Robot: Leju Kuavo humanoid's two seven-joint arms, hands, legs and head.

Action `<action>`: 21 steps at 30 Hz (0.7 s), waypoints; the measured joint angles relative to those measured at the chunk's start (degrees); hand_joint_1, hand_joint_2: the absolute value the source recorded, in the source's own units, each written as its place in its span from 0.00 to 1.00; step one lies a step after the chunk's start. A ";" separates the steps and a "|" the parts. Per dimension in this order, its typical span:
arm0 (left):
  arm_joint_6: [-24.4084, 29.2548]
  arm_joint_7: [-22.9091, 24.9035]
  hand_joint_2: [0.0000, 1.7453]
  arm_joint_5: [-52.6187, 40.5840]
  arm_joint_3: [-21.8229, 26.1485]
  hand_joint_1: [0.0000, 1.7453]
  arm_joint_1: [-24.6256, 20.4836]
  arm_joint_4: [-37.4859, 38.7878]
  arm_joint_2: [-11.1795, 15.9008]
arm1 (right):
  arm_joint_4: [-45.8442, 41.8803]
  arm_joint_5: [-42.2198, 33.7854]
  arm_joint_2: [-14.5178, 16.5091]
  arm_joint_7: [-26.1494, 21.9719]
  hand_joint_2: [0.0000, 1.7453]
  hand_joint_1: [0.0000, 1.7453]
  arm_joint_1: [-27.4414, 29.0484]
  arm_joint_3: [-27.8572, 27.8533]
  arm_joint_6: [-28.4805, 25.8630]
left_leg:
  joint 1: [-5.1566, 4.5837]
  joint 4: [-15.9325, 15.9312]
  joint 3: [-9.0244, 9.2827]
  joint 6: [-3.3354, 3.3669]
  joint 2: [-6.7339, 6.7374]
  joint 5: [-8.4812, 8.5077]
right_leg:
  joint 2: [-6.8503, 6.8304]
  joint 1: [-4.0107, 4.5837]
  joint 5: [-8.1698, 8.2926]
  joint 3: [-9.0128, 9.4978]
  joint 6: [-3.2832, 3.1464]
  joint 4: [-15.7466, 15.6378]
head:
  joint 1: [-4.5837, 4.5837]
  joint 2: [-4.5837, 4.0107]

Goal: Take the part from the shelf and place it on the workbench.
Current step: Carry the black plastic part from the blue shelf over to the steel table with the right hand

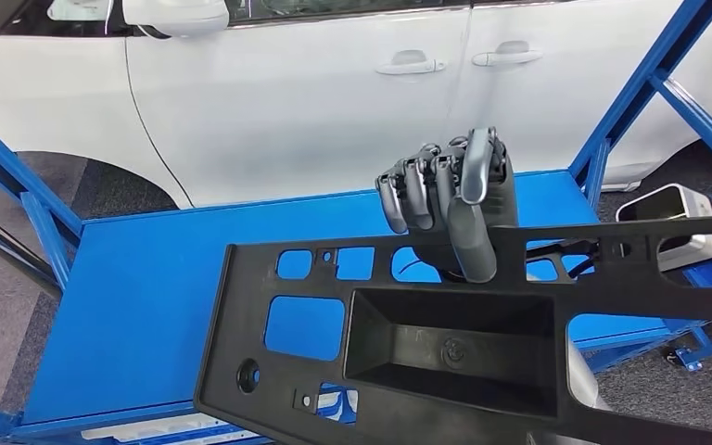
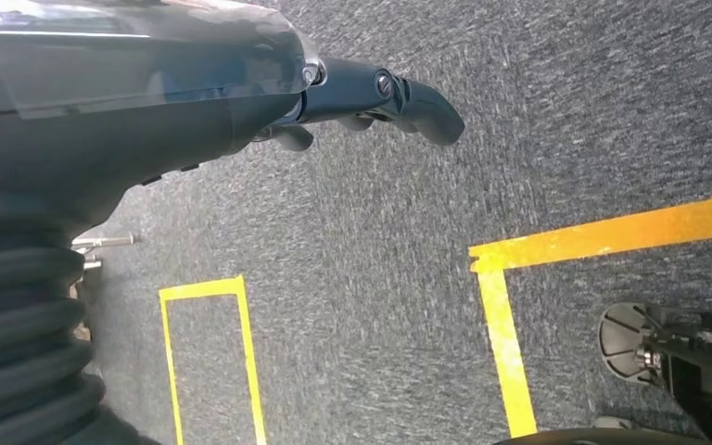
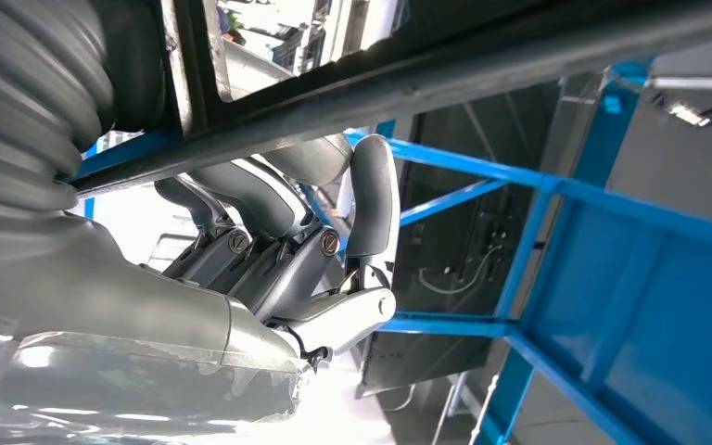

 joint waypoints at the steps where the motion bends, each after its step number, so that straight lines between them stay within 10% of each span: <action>1: -0.01 -0.01 0.00 0.03 0.03 0.00 0.00 -0.02 -0.05 | -0.01 0.16 -0.01 -0.16 1.00 1.00 0.24 0.00 0.16 | -0.01 0.03 -0.04 -0.27 -0.05 0.00 | 0.04 0.12 0.27 0.38 -0.21 -1.09 | 0.00 0.00; 5: -0.01 -0.02 0.00 0.08 0.13 0.00 0.03 -0.01 0.10 | -0.01 0.64 0.00 -0.20 1.00 1.00 0.61 0.01 0.42 | -0.11 1.23 -0.67 -1.60 -0.07 -0.98 | -0.14 -0.37 1.03 0.58 -1.01 -1.90 | 0.00 0.00; 10: -0.01 -0.47 0.00 0.17 0.55 0.00 -0.30 0.00 0.21 | 0.02 0.68 0.03 0.12 1.00 1.00 0.89 0.06 0.63 | 0.48 16.27 -7.74 -3.07 -0.02 -7.61 | -0.45 -0.65 1.30 0.72 -1.34 -2.11 | 0.00 0.00; 15: 0.02 -0.19 0.00 0.05 0.58 0.00 0.10 0.00 0.28 | -0.01 0.62 0.16 1.26 1.00 1.00 0.68 0.04 0.33 | 0.58 1.79 -0.30 -2.62 0.16 -0.48 | -0.02 -0.53 0.83 1.11 -0.58 -1.83 | 0.00 0.00; 19: 0.00 -0.62 1.00 -0.01 0.60 0.00 0.11 0.00 0.22 | 0.00 0.74 0.25 1.11 1.00 1.00 1.09 -0.03 0.87 | 0.40 -0.35 0.56 -0.82 -0.10 -0.05 | 0.08 -0.50 0.40 0.95 0.71 -1.54 | 0.00 0.00; 21: -0.02 -1.27 1.00 -0.21 0.60 0.00 0.01 0.00 0.17 | 0.08 1.01 0.25 0.56 1.00 1.00 1.53 -0.12 1.52 | 0.54 -0.71 0.55 -0.12 0.00 0.16 | -0.03 -0.54 -1.45 -0.09 1.23 1.03 | 0.00 0.00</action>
